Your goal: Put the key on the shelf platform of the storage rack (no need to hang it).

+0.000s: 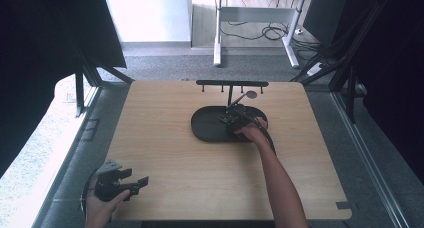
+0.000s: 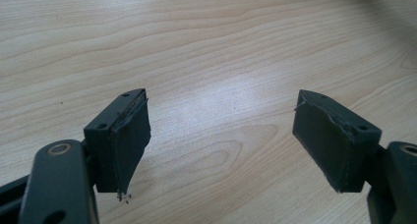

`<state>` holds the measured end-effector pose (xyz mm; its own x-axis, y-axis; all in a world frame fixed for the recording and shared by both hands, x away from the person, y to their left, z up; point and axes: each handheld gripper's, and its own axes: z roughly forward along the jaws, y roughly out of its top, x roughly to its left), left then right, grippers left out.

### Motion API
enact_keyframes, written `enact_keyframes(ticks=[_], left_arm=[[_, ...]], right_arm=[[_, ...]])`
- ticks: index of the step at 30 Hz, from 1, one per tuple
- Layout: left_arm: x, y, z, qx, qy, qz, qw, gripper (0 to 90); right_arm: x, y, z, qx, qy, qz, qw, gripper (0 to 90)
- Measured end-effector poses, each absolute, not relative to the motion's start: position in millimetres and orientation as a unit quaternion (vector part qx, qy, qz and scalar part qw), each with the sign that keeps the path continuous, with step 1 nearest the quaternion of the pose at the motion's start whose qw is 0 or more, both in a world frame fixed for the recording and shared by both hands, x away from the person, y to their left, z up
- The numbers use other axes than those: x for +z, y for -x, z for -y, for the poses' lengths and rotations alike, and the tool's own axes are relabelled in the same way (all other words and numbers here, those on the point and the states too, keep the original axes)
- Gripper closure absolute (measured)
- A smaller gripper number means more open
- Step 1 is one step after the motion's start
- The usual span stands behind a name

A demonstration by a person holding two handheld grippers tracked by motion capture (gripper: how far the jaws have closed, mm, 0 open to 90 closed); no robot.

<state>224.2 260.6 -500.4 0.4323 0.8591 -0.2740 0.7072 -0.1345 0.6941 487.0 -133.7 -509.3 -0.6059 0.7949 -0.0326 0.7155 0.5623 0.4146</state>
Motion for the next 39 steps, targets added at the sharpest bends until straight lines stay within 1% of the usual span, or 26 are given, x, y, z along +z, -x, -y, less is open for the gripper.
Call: enact_keyframes(ticks=[1,4,6,10,19,28,33,39], left_arm=[[-500.4,-224.3,-260.6,0.095,-0.747,-0.524,0.397,22.2],[-500.6,-224.5,-260.5,0.096,-0.747,-0.525,0.397,22.2],[-500.8,-224.6,-260.2,0.095,-0.748,-0.524,0.397,22.2],[-500.8,-224.4,-258.7,0.096,-0.749,-0.522,0.397,22.2],[-501.0,-224.7,-257.5,0.095,-0.751,-0.52,0.396,22.2],[-500.7,-224.3,-255.7,0.095,-0.751,-0.52,0.396,22.2],[-500.7,-224.0,-254.2,0.096,-0.752,-0.519,0.395,22.2],[-501.1,-224.2,-254.0,0.097,-0.75,-0.522,0.395,22.2]], right_arm=[[-508.8,-486.7,133.5,0.181,-0.43,-0.877,0.11,42.1],[-504.7,-483.7,134.8,0.186,-0.432,-0.875,0.118,38.9],[-500.2,-479.5,136.3,0.199,-0.432,-0.87,0.133,37.3],[-490.2,-470.4,139.0,0.215,-0.428,-0.866,0.142,33.4],[-464.8,-442.3,146.3,0.262,-0.4,-0.865,0.149,33.3],[-452.3,-400.8,157.8,0.297,-0.377,-0.866,0.141,33.6],[-453.4,-372.4,167.4,0.318,-0.371,-0.861,0.138,33.5],[-464.8,-337.6,182.5,0.339,-0.361,-0.859,0.129,33.4]])
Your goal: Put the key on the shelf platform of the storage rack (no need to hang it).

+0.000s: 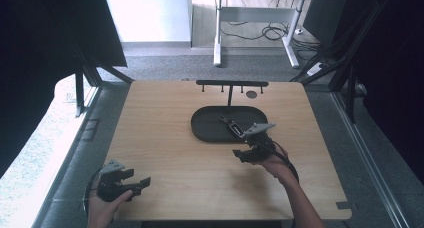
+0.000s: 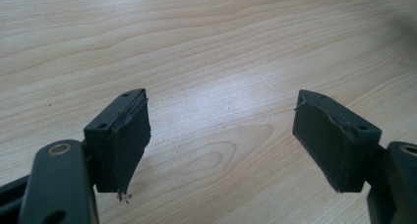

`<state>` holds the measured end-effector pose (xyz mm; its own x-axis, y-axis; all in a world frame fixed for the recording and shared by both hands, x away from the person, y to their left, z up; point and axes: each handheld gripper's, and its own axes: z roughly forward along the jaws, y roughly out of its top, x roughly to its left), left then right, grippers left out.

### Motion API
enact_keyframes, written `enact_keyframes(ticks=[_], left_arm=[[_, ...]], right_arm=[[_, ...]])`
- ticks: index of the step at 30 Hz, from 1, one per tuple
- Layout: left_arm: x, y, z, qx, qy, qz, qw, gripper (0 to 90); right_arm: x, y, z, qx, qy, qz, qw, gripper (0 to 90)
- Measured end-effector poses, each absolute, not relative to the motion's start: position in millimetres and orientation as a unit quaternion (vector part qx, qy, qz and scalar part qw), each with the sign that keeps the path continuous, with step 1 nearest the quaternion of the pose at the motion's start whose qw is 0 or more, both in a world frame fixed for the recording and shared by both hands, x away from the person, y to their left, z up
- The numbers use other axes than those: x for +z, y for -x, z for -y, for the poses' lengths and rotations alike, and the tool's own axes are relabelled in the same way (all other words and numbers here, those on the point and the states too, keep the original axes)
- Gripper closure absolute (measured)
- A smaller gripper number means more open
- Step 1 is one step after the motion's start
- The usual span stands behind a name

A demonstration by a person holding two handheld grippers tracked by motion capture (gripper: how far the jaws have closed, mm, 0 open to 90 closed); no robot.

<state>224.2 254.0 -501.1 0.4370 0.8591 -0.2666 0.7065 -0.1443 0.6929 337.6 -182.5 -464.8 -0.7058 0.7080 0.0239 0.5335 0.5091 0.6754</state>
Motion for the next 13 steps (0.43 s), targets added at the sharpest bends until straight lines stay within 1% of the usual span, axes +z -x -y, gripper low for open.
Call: enact_keyframes(ticks=[5,13], left_arm=[[-502.0,-224.2,-252.5,0.097,-0.75,-0.523,0.393,22.2],[-503.2,-225.2,-251.6,0.096,-0.752,-0.521,0.392,22.3]], right_arm=[[-470.8,-319.1,192.3,0.357,-0.361,-0.852,0.127,33.9],[-467.8,-311.4,197.9,0.367,-0.357,-0.847,0.142,33.7]])
